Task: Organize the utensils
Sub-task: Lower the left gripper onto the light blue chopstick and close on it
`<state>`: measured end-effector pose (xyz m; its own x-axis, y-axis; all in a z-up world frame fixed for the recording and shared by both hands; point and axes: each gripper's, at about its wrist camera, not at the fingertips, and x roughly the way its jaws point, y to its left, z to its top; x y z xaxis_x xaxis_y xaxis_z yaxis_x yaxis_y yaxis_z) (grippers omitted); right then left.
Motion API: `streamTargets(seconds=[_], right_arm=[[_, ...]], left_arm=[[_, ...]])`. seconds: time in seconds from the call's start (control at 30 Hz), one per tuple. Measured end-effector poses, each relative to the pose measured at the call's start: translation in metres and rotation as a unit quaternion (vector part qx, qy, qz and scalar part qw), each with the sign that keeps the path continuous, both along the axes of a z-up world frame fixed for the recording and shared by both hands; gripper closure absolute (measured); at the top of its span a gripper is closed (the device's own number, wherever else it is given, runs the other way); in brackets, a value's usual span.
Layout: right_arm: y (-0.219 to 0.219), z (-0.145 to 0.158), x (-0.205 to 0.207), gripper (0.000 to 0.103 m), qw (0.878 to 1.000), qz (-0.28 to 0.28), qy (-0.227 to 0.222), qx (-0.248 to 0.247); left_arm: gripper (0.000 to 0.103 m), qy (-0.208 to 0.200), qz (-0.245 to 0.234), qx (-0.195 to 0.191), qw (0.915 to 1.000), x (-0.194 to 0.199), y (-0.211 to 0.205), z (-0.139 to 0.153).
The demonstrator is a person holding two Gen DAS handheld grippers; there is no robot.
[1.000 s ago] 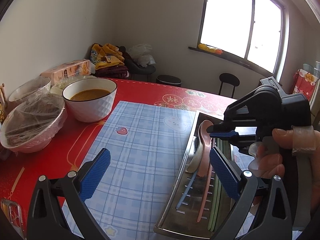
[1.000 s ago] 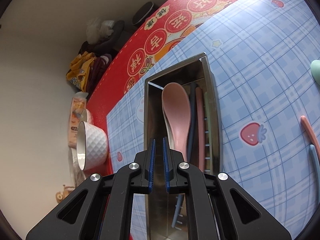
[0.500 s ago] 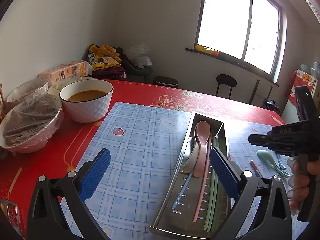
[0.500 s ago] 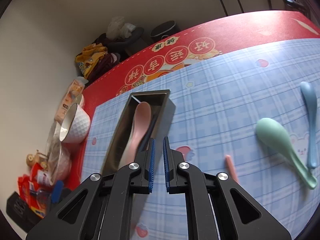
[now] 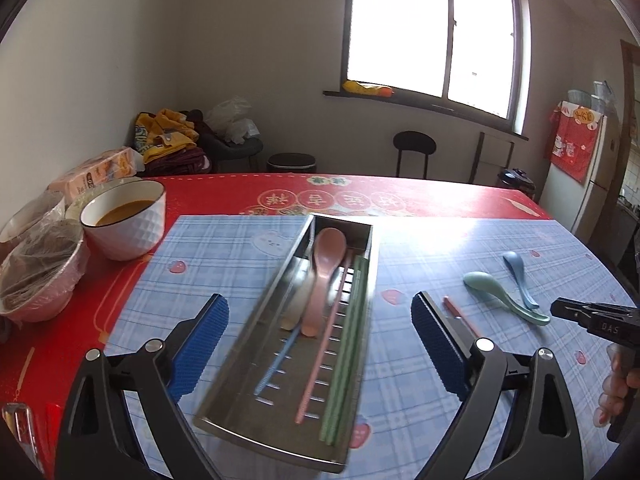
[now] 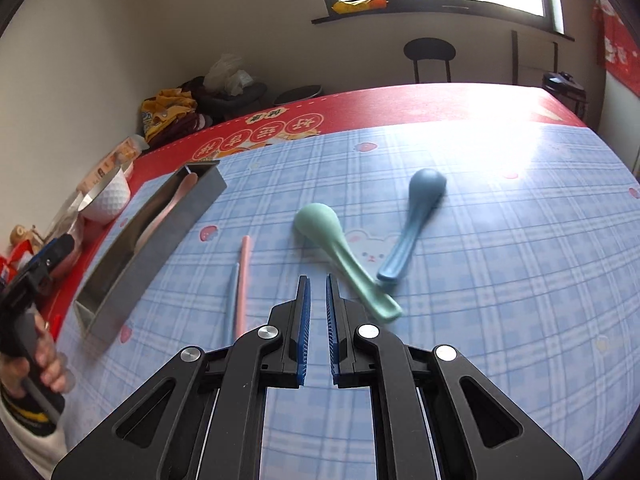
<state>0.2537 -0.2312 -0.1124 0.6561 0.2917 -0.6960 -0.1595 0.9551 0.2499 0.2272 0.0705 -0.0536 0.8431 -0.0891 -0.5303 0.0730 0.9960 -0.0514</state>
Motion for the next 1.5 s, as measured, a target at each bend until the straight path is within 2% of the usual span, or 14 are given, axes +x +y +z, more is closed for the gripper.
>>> streamTargets(seconds=[0.13,0.3,0.33,0.4,0.53,0.7,0.83,0.93,1.07,1.3,1.5], right_arm=[[-0.011,-0.007,-0.011,0.094,1.000,0.000,-0.015,-0.013],[-0.011,-0.014,-0.023,0.094,0.999,0.010,-0.030,-0.025],[-0.012,-0.014,-0.024,0.094,0.999,0.011,-0.031,-0.019],[-0.013,-0.011,-0.027,0.094,0.999,0.012,-0.043,-0.012],[-0.014,-0.012,-0.028,0.094,0.999,0.022,-0.040,0.006],[-0.020,-0.013,-0.028,0.094,0.998,0.028,-0.037,0.034],[-0.024,-0.014,-0.029,0.094,0.998,0.031,-0.035,0.052],[-0.026,-0.014,-0.029,0.094,0.997,0.032,-0.037,0.061],[-0.029,-0.014,-0.030,0.094,0.996,0.033,-0.036,0.071],[-0.029,-0.013,-0.030,0.094,0.996,0.039,-0.039,0.069],[-0.031,-0.015,-0.029,0.094,0.996,0.038,-0.036,0.077]], left_arm=[[0.023,0.033,-0.053,-0.008,0.9980,-0.004,-0.050,-0.008],[0.047,0.100,-0.100,-0.023,0.9896,0.004,-0.101,-0.031],[0.048,0.111,-0.104,-0.024,0.9880,0.005,-0.109,-0.036],[0.054,0.129,-0.110,-0.024,0.9852,0.007,-0.121,-0.045],[0.065,0.155,-0.111,-0.022,0.9814,0.010,-0.137,-0.058],[0.078,0.171,-0.108,-0.003,0.9793,0.008,-0.148,-0.069],[0.083,0.183,-0.104,0.008,0.9775,0.009,-0.152,-0.077],[0.094,0.182,-0.103,0.013,0.9778,0.009,-0.150,-0.078],[0.099,0.174,-0.109,0.032,0.9780,0.006,-0.145,-0.075],[0.100,0.185,-0.085,0.062,0.9771,0.011,-0.126,-0.078],[0.099,0.179,-0.083,0.034,0.9797,0.007,-0.118,-0.072]])
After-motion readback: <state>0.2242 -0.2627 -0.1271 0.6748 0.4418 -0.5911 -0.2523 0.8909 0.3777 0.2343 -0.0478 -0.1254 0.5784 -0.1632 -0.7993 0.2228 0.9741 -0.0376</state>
